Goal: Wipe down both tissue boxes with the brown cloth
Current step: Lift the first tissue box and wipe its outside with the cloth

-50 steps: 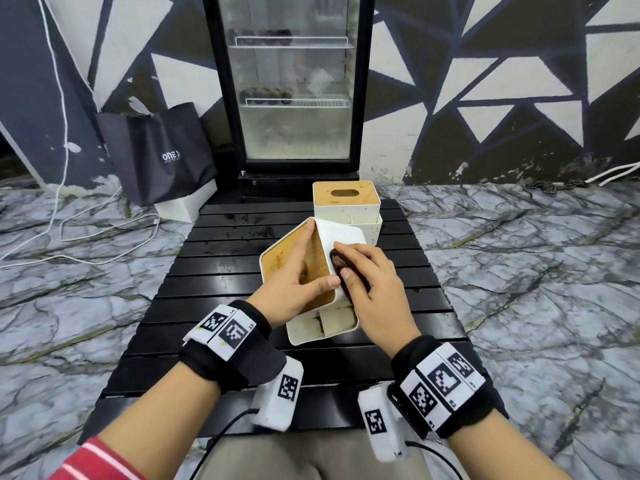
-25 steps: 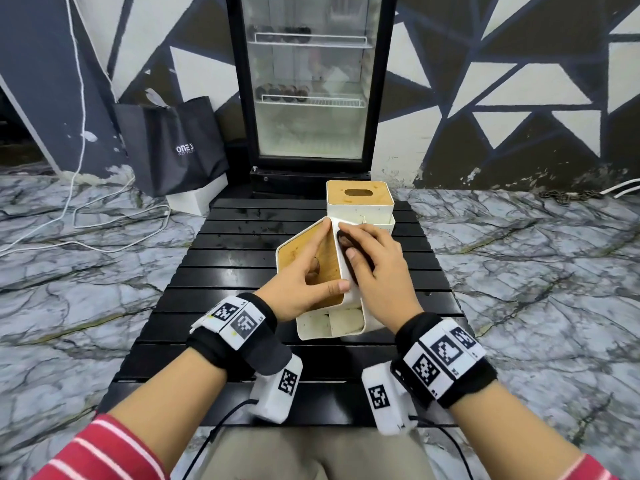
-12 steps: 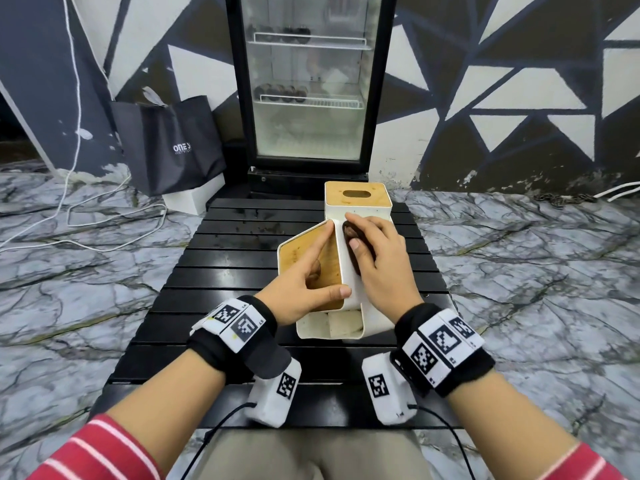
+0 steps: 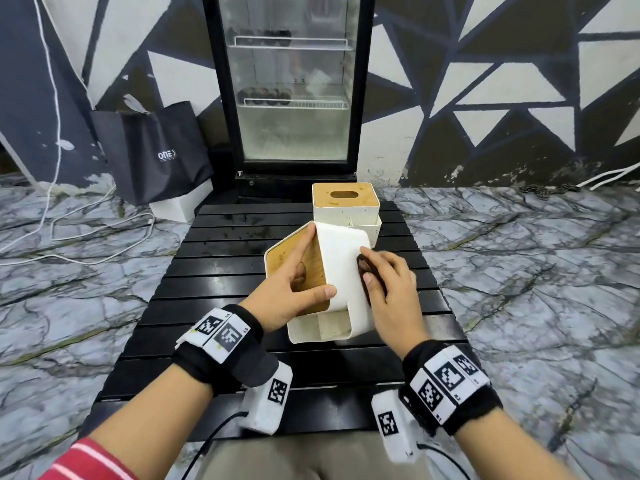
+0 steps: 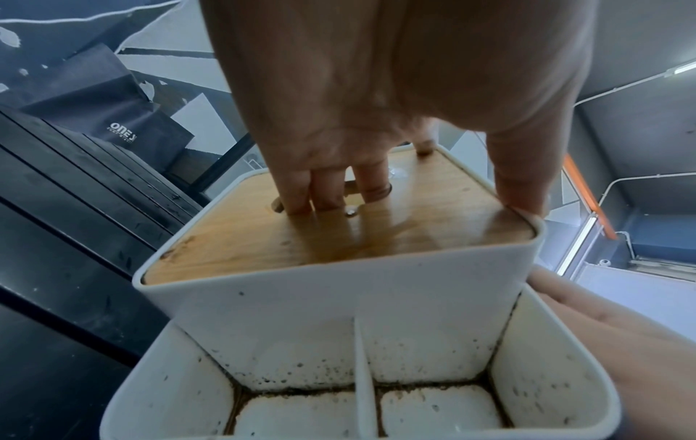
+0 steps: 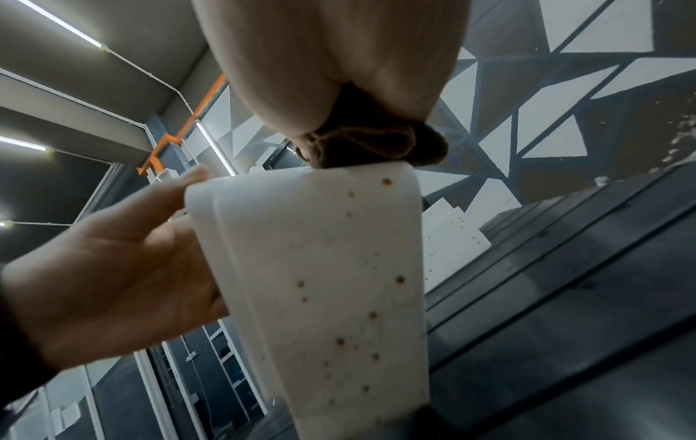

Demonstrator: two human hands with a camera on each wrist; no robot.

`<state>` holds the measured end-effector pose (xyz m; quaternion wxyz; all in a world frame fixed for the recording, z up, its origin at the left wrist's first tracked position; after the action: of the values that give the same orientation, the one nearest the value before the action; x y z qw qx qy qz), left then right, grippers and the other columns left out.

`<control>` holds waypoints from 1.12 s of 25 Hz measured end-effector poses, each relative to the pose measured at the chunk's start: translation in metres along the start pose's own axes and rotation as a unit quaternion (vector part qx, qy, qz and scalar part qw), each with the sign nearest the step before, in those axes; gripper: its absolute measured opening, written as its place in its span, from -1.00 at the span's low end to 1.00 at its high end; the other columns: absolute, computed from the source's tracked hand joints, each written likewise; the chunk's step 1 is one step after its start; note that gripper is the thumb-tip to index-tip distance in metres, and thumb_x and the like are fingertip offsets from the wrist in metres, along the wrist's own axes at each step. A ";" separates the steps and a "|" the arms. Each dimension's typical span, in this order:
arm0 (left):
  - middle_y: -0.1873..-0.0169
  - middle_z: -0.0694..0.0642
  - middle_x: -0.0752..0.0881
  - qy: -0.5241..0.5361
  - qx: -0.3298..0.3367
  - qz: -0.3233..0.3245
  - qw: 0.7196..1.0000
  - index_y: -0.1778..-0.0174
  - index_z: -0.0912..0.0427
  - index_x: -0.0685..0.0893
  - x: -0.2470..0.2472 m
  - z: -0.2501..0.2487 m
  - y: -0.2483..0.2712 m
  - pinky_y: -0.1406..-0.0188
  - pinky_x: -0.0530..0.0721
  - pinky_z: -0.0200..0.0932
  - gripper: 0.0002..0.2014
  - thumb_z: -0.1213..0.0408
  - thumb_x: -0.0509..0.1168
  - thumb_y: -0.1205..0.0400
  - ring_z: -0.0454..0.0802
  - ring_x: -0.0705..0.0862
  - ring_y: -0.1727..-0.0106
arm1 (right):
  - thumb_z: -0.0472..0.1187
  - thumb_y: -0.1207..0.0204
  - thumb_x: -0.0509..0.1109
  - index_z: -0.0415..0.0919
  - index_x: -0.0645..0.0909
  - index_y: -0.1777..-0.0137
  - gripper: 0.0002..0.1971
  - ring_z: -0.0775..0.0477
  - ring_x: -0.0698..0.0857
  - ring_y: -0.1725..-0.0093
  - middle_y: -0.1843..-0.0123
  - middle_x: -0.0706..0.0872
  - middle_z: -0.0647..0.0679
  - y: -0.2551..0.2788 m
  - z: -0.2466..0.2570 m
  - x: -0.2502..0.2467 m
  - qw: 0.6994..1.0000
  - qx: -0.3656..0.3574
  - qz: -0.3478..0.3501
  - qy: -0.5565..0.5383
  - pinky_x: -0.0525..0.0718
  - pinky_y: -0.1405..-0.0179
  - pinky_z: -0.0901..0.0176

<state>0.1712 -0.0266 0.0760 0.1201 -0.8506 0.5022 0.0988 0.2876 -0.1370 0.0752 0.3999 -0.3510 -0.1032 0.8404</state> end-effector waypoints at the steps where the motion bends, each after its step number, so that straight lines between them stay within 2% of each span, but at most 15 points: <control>1: -0.37 0.00 0.55 0.003 0.000 0.001 1.000 -0.35 -0.70 -0.03 -0.001 0.001 0.000 -0.47 0.46 -0.07 -0.10 -0.11 0.44 -0.28 -0.14 0.61 -0.31 | -0.23 -0.60 0.16 -0.01 0.48 -0.38 -0.64 -0.09 0.38 -0.22 -0.20 0.41 0.13 0.009 0.000 -0.001 1.000 -0.004 -0.008 0.002 0.16 -0.15 0.51; 3: -0.41 0.01 0.52 0.002 0.000 0.001 1.000 -0.38 -0.70 -0.03 -0.001 0.003 0.001 -0.46 0.45 -0.14 -0.09 -0.12 0.44 -0.29 -0.14 0.58 -0.35 | -0.11 -0.57 0.10 -0.01 0.48 -0.38 -0.61 -0.05 0.37 -0.22 -0.20 0.40 0.18 0.025 0.007 0.000 0.999 -0.026 -0.023 0.009 0.11 -0.18 0.63; 5: -0.42 -0.05 0.51 0.001 0.004 -0.003 1.000 -0.45 -0.61 -0.06 -0.003 0.003 0.000 -0.40 0.46 -0.31 -0.05 -0.11 0.43 -0.30 -0.20 0.56 -0.35 | -0.05 -0.55 0.03 0.00 0.47 -0.39 -0.57 0.04 0.33 -0.22 -0.22 0.40 0.20 0.037 0.019 0.006 0.998 -0.056 -0.019 0.016 0.04 -0.25 0.68; 7: -0.36 -0.06 0.55 -0.001 -0.002 -0.007 1.000 -0.49 -0.54 -0.09 -0.005 0.005 0.000 -0.25 0.48 -0.50 -0.02 -0.13 0.42 -0.28 -0.21 0.59 -0.32 | -0.05 -0.55 0.02 0.02 0.46 -0.39 -0.57 0.12 0.30 -0.22 -0.23 0.39 0.23 0.039 0.025 0.010 0.997 -0.072 -0.006 0.013 0.04 -0.28 0.67; 11: -0.29 0.03 0.60 0.006 -0.013 -0.027 1.000 -0.43 -0.60 -0.09 -0.009 0.009 0.003 -0.07 0.49 -0.59 -0.04 -0.14 0.42 -0.26 -0.16 0.62 -0.27 | -0.06 -0.56 0.04 0.04 0.46 -0.39 -0.58 0.13 0.30 -0.21 -0.23 0.41 0.22 0.039 0.021 0.005 0.997 -0.073 -0.019 0.009 0.06 -0.28 0.66; 14: -0.33 -0.01 0.57 0.007 -0.007 -0.025 1.000 -0.46 -0.56 -0.09 -0.008 0.008 0.002 -0.18 0.48 -0.53 -0.04 -0.12 0.42 -0.29 -0.21 0.60 -0.30 | -0.07 -0.55 0.04 0.02 0.47 -0.38 -0.58 0.14 0.29 -0.22 -0.24 0.43 0.19 0.044 0.031 0.011 0.997 -0.081 -0.012 -0.004 0.10 -0.30 0.61; 18: -0.45 -0.16 0.44 0.007 0.011 0.009 1.000 -0.56 -0.40 -0.12 -0.001 0.002 0.002 -0.44 0.42 -0.28 -0.01 -0.05 0.43 -0.37 -0.30 0.51 -0.39 | -0.11 -0.57 0.09 0.00 0.48 -0.38 -0.61 0.14 0.29 -0.23 -0.24 0.44 0.17 0.024 0.044 0.014 0.996 -0.092 0.008 -0.018 0.11 -0.30 0.63; 20: -0.44 -0.16 0.46 0.007 0.013 0.005 1.000 -0.58 -0.38 -0.11 0.000 0.003 0.004 -0.43 0.46 -0.24 -0.02 0.01 0.44 -0.40 -0.27 0.53 -0.38 | -0.18 -0.57 0.15 -0.01 0.48 -0.39 -0.61 0.12 0.30 -0.23 -0.24 0.45 0.15 0.015 0.041 0.010 0.996 -0.084 0.004 -0.023 0.08 -0.28 0.68; 22: -0.39 -0.17 0.50 0.012 0.014 -0.002 1.000 -0.59 -0.36 -0.11 0.000 0.004 0.007 -0.34 0.53 -0.28 0.00 0.04 0.45 -0.40 -0.26 0.57 -0.34 | -0.20 -0.56 0.16 0.00 0.47 -0.39 -0.61 0.13 0.29 -0.22 -0.24 0.44 0.16 0.018 0.039 0.009 0.996 -0.081 -0.006 -0.024 0.07 -0.28 0.69; 24: -0.39 -0.10 0.52 0.019 0.013 0.001 1.000 -0.58 -0.38 -0.12 0.002 0.004 0.008 -0.32 0.55 -0.28 -0.02 0.10 0.44 -0.44 -0.24 0.57 -0.35 | -0.17 -0.57 0.13 0.01 0.47 -0.39 -0.61 0.11 0.29 -0.24 -0.25 0.43 0.18 0.024 0.045 0.012 0.996 -0.088 -0.009 -0.024 0.08 -0.30 0.66; 26: -0.46 -0.03 0.48 0.012 0.013 0.014 1.000 -0.52 -0.49 -0.12 0.005 0.003 0.008 -0.43 0.50 -0.13 -0.05 0.03 0.44 -0.44 -0.18 0.51 -0.42 | -0.15 -0.56 0.10 -0.01 0.48 -0.38 -0.60 0.10 0.29 -0.24 -0.25 0.43 0.16 0.021 0.053 0.014 0.994 -0.102 -0.009 -0.027 0.08 -0.30 0.65; 28: -0.51 0.00 0.42 0.002 0.012 0.025 1.000 -0.45 -0.62 -0.10 0.009 -0.002 0.008 -0.50 0.43 0.00 -0.08 -0.05 0.42 -0.39 -0.15 0.45 -0.48 | -0.21 -0.55 0.14 -0.05 0.50 -0.37 -0.61 0.10 0.30 -0.22 -0.24 0.48 0.10 0.010 0.060 0.014 0.994 -0.106 -0.011 -0.030 0.08 -0.28 0.66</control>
<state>0.1681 -0.0381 0.0742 0.1271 -0.8363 0.5250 0.0938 0.2351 -0.1272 0.1074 0.3663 -0.3649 -0.2079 0.8304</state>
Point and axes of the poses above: each hand's wrist, its own y-axis away from the middle knuckle, its own x-axis out of the palm, z = x × y, the point moved 8 cm from there along -y, towards the middle knuckle
